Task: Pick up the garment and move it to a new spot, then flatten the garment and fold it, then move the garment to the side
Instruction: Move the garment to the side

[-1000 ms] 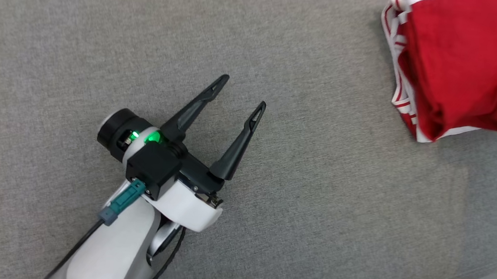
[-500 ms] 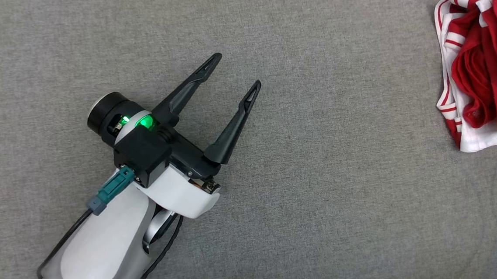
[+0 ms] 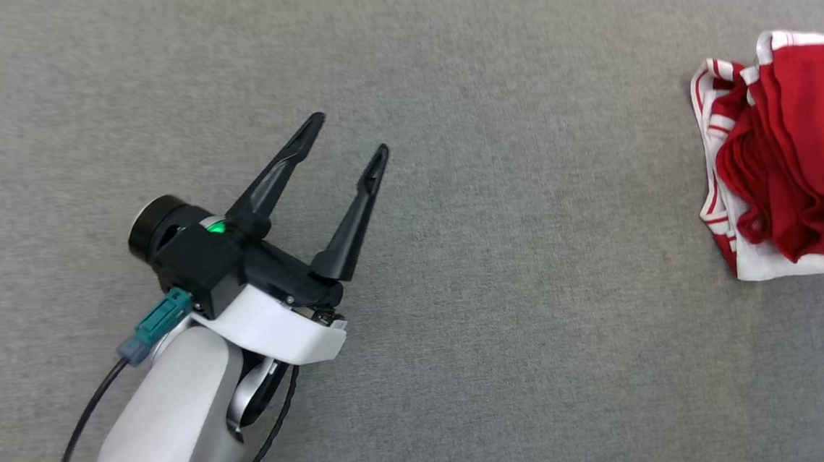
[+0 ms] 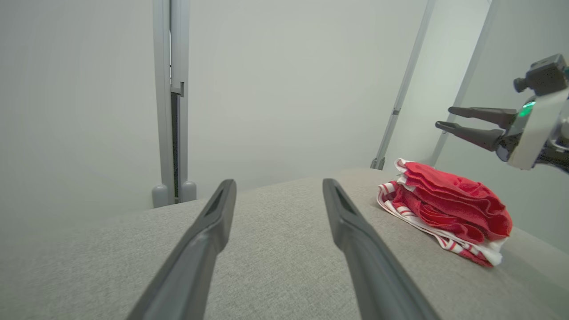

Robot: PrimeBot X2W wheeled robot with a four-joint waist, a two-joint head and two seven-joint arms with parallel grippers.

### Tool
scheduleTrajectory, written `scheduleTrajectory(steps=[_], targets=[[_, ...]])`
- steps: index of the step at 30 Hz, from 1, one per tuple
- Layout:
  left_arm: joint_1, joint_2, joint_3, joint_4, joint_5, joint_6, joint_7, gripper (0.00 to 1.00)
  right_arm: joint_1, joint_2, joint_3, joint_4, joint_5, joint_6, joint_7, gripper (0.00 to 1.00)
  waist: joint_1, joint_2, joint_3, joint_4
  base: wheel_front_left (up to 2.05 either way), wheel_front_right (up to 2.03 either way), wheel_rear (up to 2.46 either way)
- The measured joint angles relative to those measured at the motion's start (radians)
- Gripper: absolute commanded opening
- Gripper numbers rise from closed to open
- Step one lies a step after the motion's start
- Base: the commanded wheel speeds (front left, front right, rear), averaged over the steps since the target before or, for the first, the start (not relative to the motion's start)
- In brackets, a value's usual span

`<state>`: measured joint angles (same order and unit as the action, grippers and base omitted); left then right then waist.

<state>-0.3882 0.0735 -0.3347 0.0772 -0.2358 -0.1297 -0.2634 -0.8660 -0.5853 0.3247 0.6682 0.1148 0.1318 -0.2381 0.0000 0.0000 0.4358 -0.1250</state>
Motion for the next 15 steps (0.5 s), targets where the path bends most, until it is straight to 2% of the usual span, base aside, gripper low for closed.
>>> scheduleTrajectory(steps=[9, 14, 15], targets=[[0.077, -0.020, 0.114, 0.022, 0.001, 0.000, 0.000, 1.00, 0.200, 0.213, -0.160, -0.171, 0.033, 0.000, -0.019, 1.00, 0.0000, 0.0000, -0.133, 0.083, 0.00, 0.00, 0.00], [0.127, -0.023, 0.162, 0.038, 0.009, 0.001, 0.000, 1.00, 0.337, 0.328, -0.208, -0.266, 0.033, 0.000, -0.022, 1.00, 0.0000, 0.0000, -0.194, 0.136, 0.00, 0.00, 0.00], [0.139, -0.024, 0.172, 0.047, 0.021, 0.013, 0.000, 1.00, 0.364, 0.349, -0.216, -0.281, 0.028, 0.000, -0.022, 1.00, 0.0000, 0.0000, -0.206, 0.145, 0.00, 0.00, 0.00]])
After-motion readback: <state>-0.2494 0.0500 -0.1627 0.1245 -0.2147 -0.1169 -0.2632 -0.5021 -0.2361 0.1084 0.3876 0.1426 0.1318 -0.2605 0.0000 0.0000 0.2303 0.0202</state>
